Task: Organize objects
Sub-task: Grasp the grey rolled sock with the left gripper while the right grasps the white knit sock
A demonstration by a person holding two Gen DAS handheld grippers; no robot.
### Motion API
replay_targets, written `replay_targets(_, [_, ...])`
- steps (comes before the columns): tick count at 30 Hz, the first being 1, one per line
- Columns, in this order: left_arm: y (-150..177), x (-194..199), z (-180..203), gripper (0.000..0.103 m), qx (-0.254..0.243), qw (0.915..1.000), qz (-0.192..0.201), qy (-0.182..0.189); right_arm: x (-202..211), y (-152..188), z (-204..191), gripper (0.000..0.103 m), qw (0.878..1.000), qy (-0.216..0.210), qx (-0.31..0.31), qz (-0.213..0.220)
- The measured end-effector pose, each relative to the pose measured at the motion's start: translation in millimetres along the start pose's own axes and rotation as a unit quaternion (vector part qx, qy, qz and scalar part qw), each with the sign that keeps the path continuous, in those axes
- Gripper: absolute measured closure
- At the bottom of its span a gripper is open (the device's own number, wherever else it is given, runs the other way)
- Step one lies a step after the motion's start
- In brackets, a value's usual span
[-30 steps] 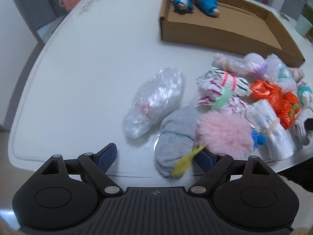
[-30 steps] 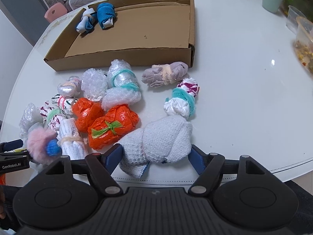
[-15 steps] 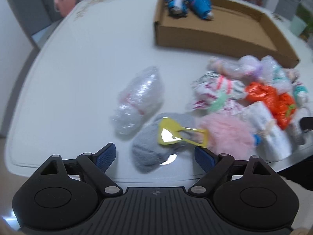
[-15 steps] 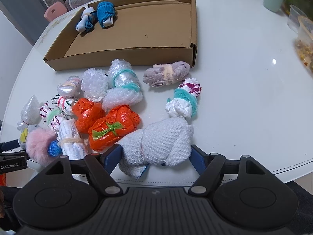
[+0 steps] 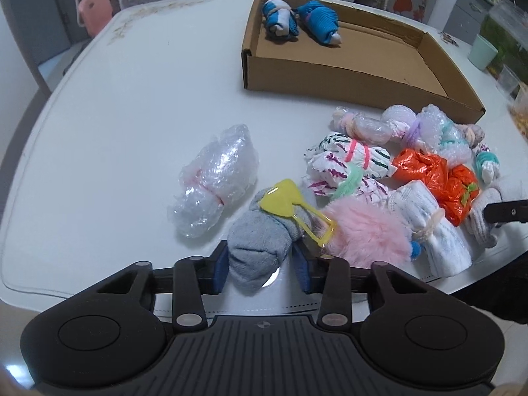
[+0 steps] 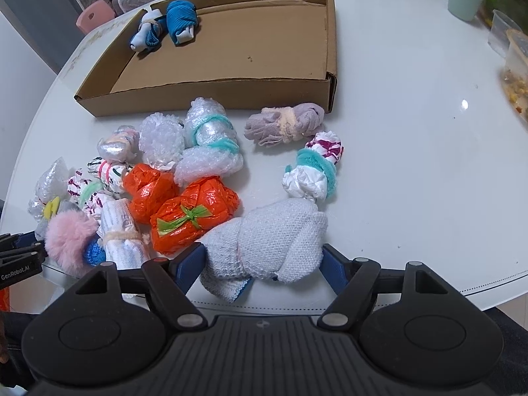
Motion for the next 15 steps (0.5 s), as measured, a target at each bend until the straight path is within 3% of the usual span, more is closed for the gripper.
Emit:
replay_targets(1, [0,0,1,0.067,-0.004,1.0000,-0.001,-0.006,1,0,0,0.032,1.000,0.000,0.000,0.000])
replay_targets(5, [2,6,3,0.067,-0.025,0.9992,-0.002,-0.032,5,0,0,0.037,1.000,0.001,0.002,0.007])
replay_targets(10, [0,12,2,0.067,-0.026,0.9988,0.002,-0.043,11,0,4,0.044,1.000,-0.003,0.003,0.010])
replay_targets(15, [0,28,-8,0.067,-0.020,0.9967,0.000,-0.079,15,2,8,0.053,1.000,-0.009,-0.001,0.016])
Point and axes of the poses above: each gripper's, at about its wrist camera, not at the fingertips, and x roughly against the way its jaws point, z to its right, y to its underside, the point moved 3 cm from there along -x, roughly the way its jaws point, and after that the axes turned 7 degrees about x, right-handed, at the moved point
